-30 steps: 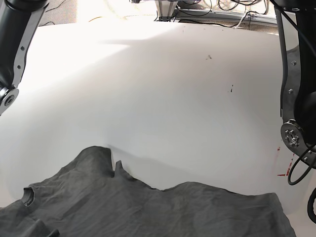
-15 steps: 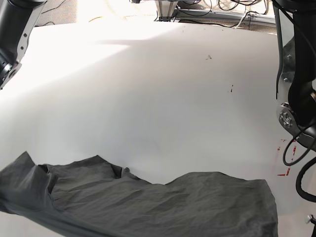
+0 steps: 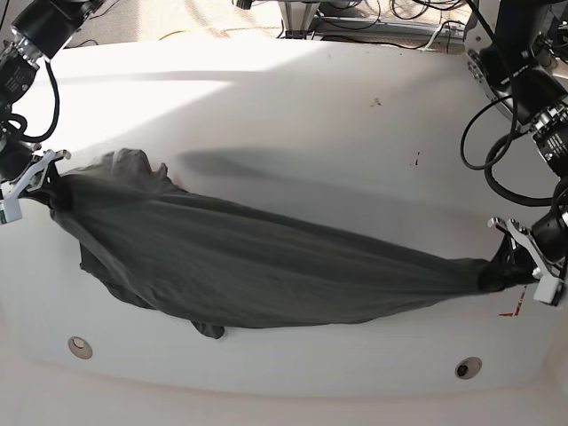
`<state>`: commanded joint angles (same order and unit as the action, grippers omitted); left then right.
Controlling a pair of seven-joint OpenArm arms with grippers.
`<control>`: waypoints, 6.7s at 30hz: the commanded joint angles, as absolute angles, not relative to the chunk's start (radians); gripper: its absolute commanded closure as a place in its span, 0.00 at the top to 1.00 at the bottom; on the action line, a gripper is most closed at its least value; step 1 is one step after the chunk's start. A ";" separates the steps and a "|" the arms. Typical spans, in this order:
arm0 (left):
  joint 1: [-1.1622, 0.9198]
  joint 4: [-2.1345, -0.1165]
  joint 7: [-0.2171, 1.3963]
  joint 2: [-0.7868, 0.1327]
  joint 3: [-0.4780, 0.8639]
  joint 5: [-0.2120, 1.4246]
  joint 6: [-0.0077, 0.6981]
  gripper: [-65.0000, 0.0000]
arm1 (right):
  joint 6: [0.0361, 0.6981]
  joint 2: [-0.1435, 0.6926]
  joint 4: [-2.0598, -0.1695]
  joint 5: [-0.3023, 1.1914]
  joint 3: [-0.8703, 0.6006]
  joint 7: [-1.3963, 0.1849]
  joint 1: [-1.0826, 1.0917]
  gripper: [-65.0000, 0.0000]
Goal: Layout the t-shirt on the table in an organized manner, then fold the t-shirt properly
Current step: 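Lift the shirt with both grippers and swing it across the table, then lay the shirt flat by drawing both grippers back over the table, then release the shirt edge and open both grippers above it, then pinch the shirt edge with the right gripper and drag it outward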
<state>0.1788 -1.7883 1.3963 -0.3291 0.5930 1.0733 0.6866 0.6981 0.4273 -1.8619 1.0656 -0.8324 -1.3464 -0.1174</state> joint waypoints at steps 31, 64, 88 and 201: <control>-0.412 -1.788 1.396 -0.337 0.748 1.095 0.682 0.00 | 0.698 0.303 -1.906 1.059 -0.823 -1.346 -0.432 0.01; 0.031 -1.600 1.376 -0.286 0.519 0.722 0.645 0.00 | 0.698 0.306 -1.661 0.869 -0.823 -1.343 -0.145 0.01; 0.087 -1.561 1.360 -0.295 0.449 0.722 0.642 0.61 | 0.698 0.303 -1.667 0.892 -0.881 -1.343 -0.237 1.00; 0.022 -1.770 1.363 -0.349 0.450 0.799 0.644 0.61 | 0.698 0.338 -1.274 1.132 -0.746 -1.349 0.038 0.96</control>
